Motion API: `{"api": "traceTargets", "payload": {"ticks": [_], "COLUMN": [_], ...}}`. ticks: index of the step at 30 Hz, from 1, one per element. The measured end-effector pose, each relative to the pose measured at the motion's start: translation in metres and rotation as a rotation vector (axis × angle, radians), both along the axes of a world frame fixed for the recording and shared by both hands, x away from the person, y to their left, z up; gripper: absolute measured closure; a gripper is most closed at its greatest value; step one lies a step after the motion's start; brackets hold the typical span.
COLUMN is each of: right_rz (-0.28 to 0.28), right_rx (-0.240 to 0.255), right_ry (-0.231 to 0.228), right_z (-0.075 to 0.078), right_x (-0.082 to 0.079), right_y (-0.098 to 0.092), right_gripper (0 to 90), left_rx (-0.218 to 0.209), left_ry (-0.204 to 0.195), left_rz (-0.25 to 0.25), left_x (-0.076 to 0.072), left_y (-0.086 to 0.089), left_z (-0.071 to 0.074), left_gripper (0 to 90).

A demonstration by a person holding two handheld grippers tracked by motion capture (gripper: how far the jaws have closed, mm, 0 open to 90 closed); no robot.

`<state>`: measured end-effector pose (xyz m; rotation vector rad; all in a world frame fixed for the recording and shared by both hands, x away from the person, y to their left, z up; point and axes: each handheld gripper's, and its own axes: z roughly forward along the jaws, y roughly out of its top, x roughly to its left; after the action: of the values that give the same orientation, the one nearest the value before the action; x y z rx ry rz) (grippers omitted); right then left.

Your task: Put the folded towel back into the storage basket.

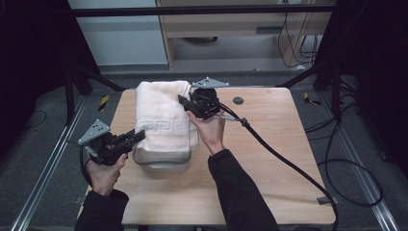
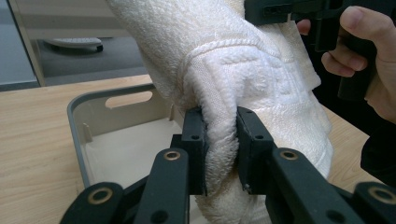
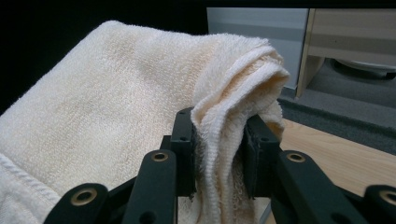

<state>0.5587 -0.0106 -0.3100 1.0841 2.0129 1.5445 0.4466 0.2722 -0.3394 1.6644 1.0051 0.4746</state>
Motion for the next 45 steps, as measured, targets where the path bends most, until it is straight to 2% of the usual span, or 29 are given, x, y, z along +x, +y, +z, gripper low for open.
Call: {"api": "traceTargets", "payload": {"ticks": [13,20,25,34,45], "right_rz": [0.001,-0.004,-0.007,-0.022,-0.038], "right_rx": [-0.024,-0.029,-0.036,-0.058,-0.084], "right_ry": [0.051,0.070,0.098,0.125,0.163], "right_z": [-0.029,-0.041,-0.056,-0.071,-0.091], "right_x": [0.016,0.022,0.030,0.036,0.041], "right_y": [0.016,0.021,0.028,0.033,0.038], "right_gripper": [69.6,69.6,69.6,69.5,69.3], "left_rx": [0.029,0.042,0.056,0.075,0.117], "left_ry": [0.063,0.086,0.112,0.148,0.193], "left_rz": [0.018,0.031,0.040,0.050,0.066], "left_x": [0.013,0.019,0.025,0.033,0.042], "left_y": [0.011,0.013,0.016,0.017,0.017], "left_z": [-0.022,-0.030,-0.039,-0.053,-0.067], "left_gripper": [74.6,74.6,74.6,74.6,74.6]}}
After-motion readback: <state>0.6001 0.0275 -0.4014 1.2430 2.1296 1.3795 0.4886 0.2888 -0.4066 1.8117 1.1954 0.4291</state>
